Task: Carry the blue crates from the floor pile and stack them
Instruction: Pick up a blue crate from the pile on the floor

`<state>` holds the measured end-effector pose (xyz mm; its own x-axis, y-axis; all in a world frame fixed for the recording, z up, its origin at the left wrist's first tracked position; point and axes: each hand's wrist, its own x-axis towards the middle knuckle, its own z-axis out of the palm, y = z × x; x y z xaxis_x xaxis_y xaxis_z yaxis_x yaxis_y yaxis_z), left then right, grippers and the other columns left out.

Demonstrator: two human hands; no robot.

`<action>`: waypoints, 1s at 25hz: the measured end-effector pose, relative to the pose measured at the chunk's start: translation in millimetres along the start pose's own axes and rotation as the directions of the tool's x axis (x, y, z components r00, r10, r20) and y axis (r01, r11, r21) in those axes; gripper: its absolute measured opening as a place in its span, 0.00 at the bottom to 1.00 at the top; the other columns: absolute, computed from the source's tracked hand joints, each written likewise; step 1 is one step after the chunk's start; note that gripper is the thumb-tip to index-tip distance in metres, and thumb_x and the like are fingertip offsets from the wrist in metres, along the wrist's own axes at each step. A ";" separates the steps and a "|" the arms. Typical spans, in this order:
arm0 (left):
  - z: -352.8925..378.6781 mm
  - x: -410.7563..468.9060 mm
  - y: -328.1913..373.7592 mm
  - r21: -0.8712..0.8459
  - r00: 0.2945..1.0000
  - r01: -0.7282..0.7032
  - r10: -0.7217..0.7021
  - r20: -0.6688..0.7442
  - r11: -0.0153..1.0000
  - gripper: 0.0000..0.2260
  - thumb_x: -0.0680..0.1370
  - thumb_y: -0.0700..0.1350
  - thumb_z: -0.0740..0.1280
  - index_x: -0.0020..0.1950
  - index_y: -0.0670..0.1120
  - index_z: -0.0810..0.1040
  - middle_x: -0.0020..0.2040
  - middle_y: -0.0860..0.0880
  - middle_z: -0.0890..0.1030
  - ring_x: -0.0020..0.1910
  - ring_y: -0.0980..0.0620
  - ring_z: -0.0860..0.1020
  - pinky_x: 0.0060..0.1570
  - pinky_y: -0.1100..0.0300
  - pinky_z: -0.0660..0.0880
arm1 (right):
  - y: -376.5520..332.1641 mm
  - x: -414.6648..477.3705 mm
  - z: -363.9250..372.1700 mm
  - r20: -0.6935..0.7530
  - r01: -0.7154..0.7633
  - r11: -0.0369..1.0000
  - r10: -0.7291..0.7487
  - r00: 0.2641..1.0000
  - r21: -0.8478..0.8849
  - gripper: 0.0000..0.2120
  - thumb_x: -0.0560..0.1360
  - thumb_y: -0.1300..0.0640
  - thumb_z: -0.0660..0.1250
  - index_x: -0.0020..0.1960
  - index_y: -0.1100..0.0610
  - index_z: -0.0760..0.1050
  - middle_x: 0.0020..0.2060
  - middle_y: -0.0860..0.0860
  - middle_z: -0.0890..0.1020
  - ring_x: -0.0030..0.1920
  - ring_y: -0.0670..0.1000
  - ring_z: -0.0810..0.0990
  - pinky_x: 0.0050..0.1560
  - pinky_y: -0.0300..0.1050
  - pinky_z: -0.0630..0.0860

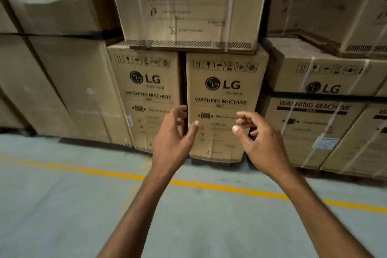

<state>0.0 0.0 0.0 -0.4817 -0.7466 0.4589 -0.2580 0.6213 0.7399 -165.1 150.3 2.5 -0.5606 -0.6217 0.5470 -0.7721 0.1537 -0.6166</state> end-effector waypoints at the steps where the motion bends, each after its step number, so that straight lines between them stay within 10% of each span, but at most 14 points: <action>1: 2.3 -15.3 -7.1 -0.035 0.998 0.055 -0.054 0.026 0.998 0.20 0.79 0.60 0.67 0.70 0.59 0.70 0.61 0.60 0.77 0.57 0.61 0.78 0.52 0.51 0.80 | 5.8 -13.1 8.1 0.019 -0.040 0.998 0.039 0.999 0.053 0.15 0.77 0.51 0.71 0.64 0.45 0.76 0.52 0.40 0.82 0.55 0.40 0.80 0.55 0.43 0.78; 12: 21.2 -191.8 -80.4 0.057 0.820 0.570 -0.572 0.021 0.820 0.17 0.78 0.61 0.67 0.66 0.63 0.71 0.59 0.66 0.77 0.55 0.65 0.79 0.50 0.55 0.79 | 59.3 -163.1 76.2 0.451 -0.356 0.926 0.267 0.852 0.125 0.14 0.77 0.52 0.71 0.60 0.41 0.75 0.51 0.38 0.82 0.53 0.43 0.81 0.48 0.41 0.75; 25: -39.5 -394.7 -78.2 -0.352 0.331 0.852 -0.920 -0.210 0.387 0.10 0.78 0.54 0.70 0.59 0.60 0.78 0.51 0.59 0.84 0.50 0.58 0.83 0.54 0.54 0.81 | -22.1 -298.5 126.4 0.874 -0.390 0.907 0.053 0.483 0.160 0.14 0.77 0.55 0.72 0.61 0.45 0.77 0.49 0.42 0.84 0.49 0.40 0.81 0.44 0.28 0.73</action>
<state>243.4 236.6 -219.6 0.2543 -0.8686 -0.4253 -0.2155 -0.4795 0.8506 57.1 235.5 -218.7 -0.0506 -0.9634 -0.2634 -0.4330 0.2588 -0.8634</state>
